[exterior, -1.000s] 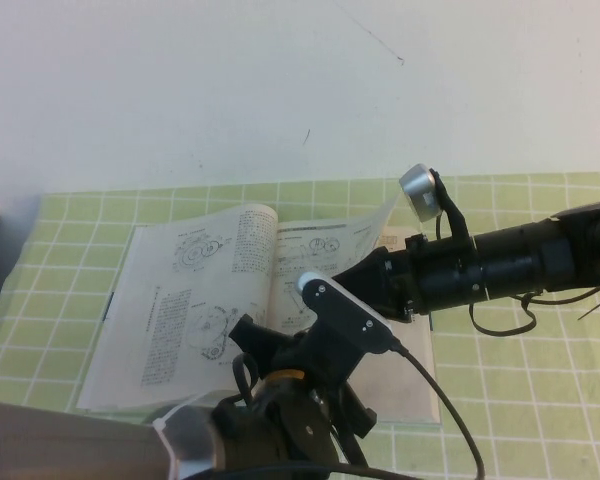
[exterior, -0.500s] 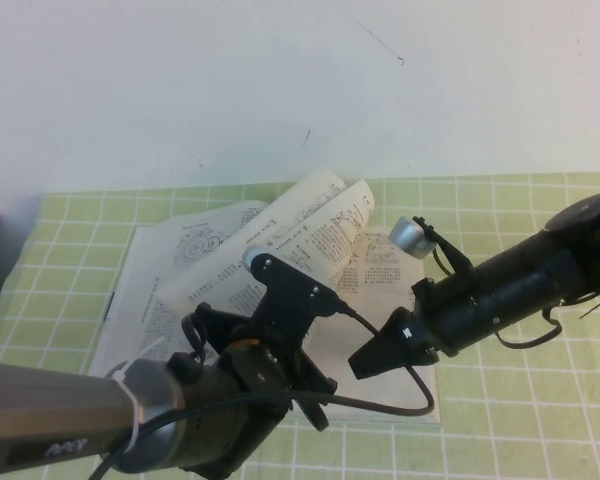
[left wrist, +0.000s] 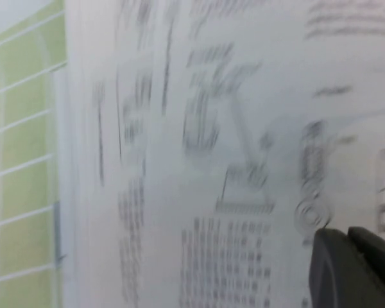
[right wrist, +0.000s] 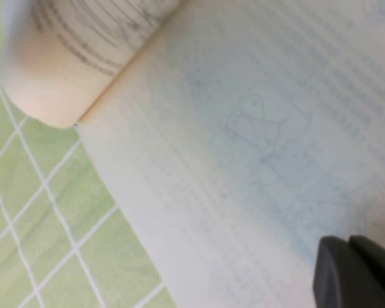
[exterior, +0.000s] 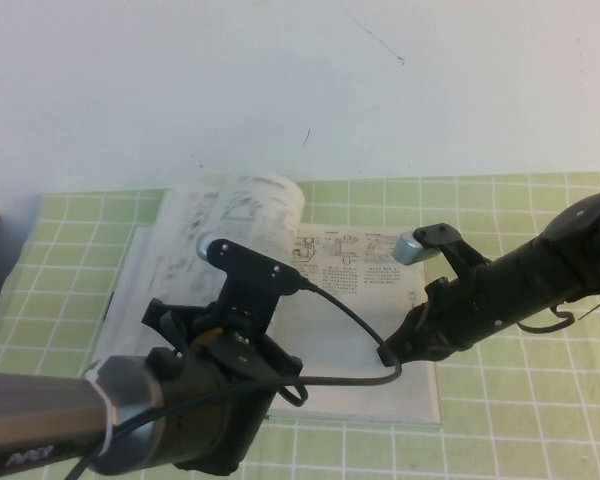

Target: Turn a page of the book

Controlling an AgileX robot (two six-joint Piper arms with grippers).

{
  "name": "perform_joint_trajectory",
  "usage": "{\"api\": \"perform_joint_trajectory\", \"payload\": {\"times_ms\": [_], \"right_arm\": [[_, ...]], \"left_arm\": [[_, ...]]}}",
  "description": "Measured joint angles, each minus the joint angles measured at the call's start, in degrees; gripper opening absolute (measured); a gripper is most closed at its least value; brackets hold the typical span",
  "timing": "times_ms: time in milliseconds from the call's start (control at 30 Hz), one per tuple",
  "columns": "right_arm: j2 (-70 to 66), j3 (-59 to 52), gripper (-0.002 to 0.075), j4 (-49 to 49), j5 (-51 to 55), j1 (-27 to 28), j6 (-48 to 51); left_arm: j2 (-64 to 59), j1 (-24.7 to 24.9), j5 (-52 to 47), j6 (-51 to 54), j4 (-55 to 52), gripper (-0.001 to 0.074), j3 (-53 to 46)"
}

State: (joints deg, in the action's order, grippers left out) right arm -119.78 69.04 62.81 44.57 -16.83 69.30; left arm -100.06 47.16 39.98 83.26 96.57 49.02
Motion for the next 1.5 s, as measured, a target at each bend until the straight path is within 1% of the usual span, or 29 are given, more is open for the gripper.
{"api": "perform_joint_trajectory", "payload": {"times_ms": [100,233,367,433,533,700,767,833,933,1000,1033,1133,1200,1233,1267,1367,1433,1500], "right_arm": [[-0.3,0.0,-0.0001,-0.3,-0.2,0.0,0.0],[-0.4,0.0,-0.0001,-1.3,-1.1,0.0,-0.9],[1.9,0.0,-0.0001,-6.0,-3.1,-0.1,-2.5],[4.0,0.0,-0.0001,-8.6,-4.4,-0.1,-3.1],[9.2,0.0,-0.0001,-12.7,-5.6,0.0,-5.2],[19.4,0.0,-0.0001,-23.6,-6.2,0.0,-12.6],[23.3,0.0,-0.0001,-29.4,-5.8,0.0,-16.7],[27.9,0.0,-0.0001,-37.3,-4.2,0.0,-22.8],[34.7,0.0,-0.0001,-49.8,-0.3,0.0,-32.5],[38.7,0.0,-0.0001,-58.6,2.8,0.0,-39.3],[40.9,-0.1,-0.0001,-62.8,4.3,0.0,-42.2],[47.4,-1.0,-0.0001,-70.4,6.9,0.0,-48.4],[52.2,-2.0,-0.0001,-72.5,7.5,0.0,-50.8],[54.2,-2.5,-0.0001,-73.0,7.7,0.0,-51.8],[56.7,-3.4,-0.0001,-73.4,7.8,0.0,-52.8],[64.0,-7.2,-0.0001,-74.8,7.9,0.0,-55.8],[68.8,-10.0,-0.0001,-75.5,7.9,0.0,-57.5],[73.0,-13.7,-0.0001,-75.9,7.9,0.0,-58.3]], "left_arm": [[1.0,-0.1,2.1,3.8,3.4,-0.0003,0.0],[2.3,0.0,2.4,6.2,4.5,-0.0003,0.0],[6.3,0.0,0.5,6.1,4.6,-0.0003,0.0],[9.9,0.0,-2.2,5.1,4.7,-0.0003,0.0],[14.9,0.0,-8.6,3.4,4.7,-0.0003,0.0],[22.5,0.0,-27.1,0.1,4.3,-0.0003,0.0],[24.7,0.0,-35.2,-0.4,4.1,-0.0003,0.0],[26.4,0.0,-42.5,-0.7,3.6,-0.0003,0.0],[27.9,0.0,-50.4,-4.6,2.2,-0.0003,0.0],[28.6,0.0,-53.6,-11.2,-3.3,-0.0003,0.0],[29.0,0.0,-54.7,-15.8,-8.2,-0.0003,0.0],[29.2,0.0,-56.2,-30.8,-26.6,-0.0003,0.0],[29.2,-0.5,-56.9,-41.4,-41.2,-0.0003,0.0],[29.2,-1.0,-57.4,-47.6,-46.9,-0.0003,-0.1],[29.3,-2.2,-58.4,-53.8,-55.1,-0.0003,-0.1],[30.0,-6.7,-62.2,-71.1,-72.4,-0.0003,-0.1],[31.4,-9.8,-64.8,-78.3,-81.5,-0.0003,-0.1],[33.7,-11.6,-66.4,-82.7,-88.2,-0.0003,-0.2]]}}
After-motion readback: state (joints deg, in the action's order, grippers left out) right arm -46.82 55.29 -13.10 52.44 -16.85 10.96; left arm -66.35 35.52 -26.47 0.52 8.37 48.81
